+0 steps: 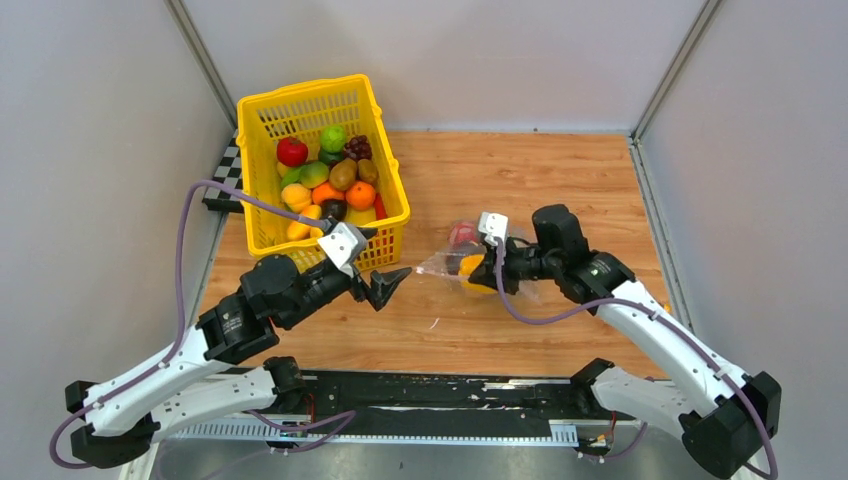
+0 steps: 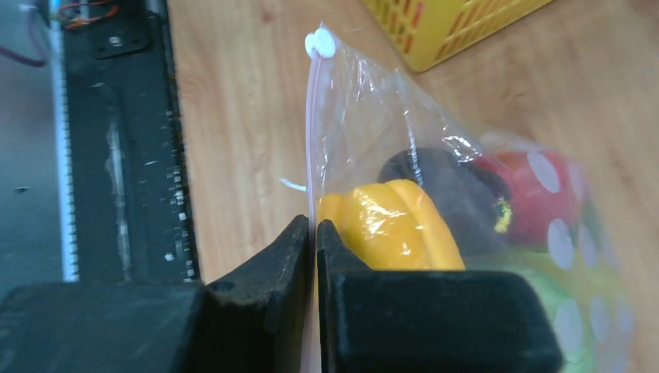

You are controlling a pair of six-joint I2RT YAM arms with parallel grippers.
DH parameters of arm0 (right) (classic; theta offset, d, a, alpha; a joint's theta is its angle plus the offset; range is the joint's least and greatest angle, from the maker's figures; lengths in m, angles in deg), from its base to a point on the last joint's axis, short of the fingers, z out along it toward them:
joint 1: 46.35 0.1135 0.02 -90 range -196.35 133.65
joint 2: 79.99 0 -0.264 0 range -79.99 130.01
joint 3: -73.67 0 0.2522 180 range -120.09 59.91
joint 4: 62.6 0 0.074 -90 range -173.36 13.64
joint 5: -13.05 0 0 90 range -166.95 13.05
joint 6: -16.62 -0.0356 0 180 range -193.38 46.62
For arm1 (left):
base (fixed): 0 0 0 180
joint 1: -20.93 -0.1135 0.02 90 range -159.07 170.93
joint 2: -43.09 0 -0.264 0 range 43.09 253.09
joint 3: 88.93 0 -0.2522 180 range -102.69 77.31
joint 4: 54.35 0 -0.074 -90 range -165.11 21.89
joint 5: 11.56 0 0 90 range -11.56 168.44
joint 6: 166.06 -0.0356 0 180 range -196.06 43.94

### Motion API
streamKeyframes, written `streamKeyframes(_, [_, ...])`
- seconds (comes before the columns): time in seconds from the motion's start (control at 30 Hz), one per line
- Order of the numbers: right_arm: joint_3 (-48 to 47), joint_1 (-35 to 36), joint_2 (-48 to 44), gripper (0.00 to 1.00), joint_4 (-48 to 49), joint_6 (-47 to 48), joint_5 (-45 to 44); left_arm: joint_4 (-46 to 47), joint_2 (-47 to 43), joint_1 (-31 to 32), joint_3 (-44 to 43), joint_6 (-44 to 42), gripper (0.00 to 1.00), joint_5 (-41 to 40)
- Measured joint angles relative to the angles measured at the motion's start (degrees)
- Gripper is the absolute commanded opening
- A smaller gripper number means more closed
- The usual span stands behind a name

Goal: Place the food in the zip-top bag and seal the zipper
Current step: Place the zipper food storage bag at the center of the board.

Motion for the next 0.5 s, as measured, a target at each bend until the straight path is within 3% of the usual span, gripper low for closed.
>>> streamKeyframes(0.03, [1.7,0.1,-1.0,0.23,-0.3,-0.5,1.8,0.1,0.0,0.0,0.0,0.0,1.00,-0.1])
streamKeyframes(0.1, [3.1,0.1,-3.1,0.45,-1.4,-1.8,4.1,0.3,0.0,0.0,0.0,0.0,1.00,-0.2])
streamKeyframes(0.17, [3.1,0.1,-5.2,0.58,-1.2,-3.3,5.9,0.4,0.2,0.0,0.0,0.1,1.00,-0.2])
streamKeyframes(0.33, [3.5,0.2,-11.6,0.68,4.1,-7.2,8.9,0.4,1.6,0.0,0.0,0.6,1.00,-0.8])
streamKeyframes(0.5, [7.7,0.2,-16.9,0.70,11.0,-11.0,1.4,0.4,3.0,0.0,0.0,1.2,1.00,-4.2])
